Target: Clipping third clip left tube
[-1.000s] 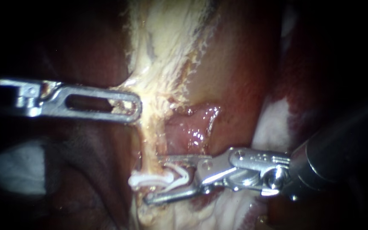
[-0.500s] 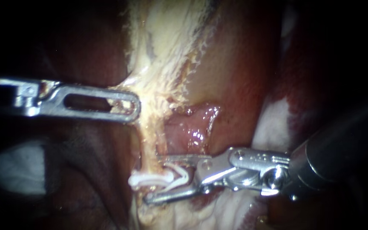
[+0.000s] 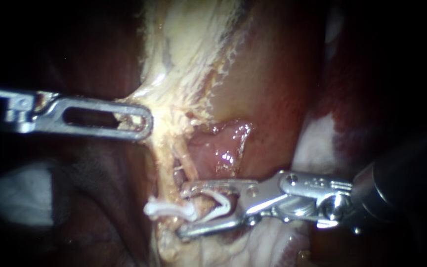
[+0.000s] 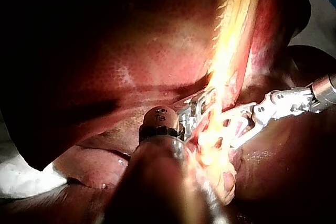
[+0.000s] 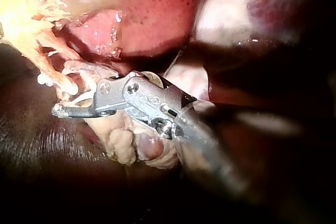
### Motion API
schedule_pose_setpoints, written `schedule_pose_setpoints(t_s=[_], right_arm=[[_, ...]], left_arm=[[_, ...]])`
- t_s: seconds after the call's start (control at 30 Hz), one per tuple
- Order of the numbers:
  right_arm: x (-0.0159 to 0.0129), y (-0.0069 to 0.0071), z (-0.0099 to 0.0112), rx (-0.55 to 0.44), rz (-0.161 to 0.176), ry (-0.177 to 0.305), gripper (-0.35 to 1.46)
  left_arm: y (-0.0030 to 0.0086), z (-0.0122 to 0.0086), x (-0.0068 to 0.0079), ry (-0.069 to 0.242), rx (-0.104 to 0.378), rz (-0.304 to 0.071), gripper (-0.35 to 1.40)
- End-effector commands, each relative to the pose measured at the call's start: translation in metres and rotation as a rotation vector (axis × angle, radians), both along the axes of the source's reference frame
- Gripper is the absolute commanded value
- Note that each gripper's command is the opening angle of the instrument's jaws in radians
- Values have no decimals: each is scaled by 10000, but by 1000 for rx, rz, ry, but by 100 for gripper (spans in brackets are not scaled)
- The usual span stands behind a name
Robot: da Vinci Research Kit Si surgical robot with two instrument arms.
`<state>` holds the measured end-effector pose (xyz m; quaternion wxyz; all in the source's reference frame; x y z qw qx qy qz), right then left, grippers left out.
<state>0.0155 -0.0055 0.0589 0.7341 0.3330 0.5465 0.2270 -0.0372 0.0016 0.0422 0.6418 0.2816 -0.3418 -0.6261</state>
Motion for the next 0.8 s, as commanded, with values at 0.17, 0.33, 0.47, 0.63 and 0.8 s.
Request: schedule_pose_setpoints(t_s=[0.17,0.33,0.47,0.63,0.8], right_arm=[[-12,7,-21,-9,7,7,60],[-18,15,-40,-15,14,26,60],[-19,20,-52,-20,20,37,60],[-13,27,-58,-26,25,42,60],[2,31,-56,-31,31,39,60]], left_arm=[[1,-1,6,0,-2,-3,-35],[1,-2,6,2,-4,-5,-35],[1,-2,7,2,-4,-5,-35],[1,-2,8,2,-4,-4,-35],[0,-3,8,2,-4,-5,-35]])
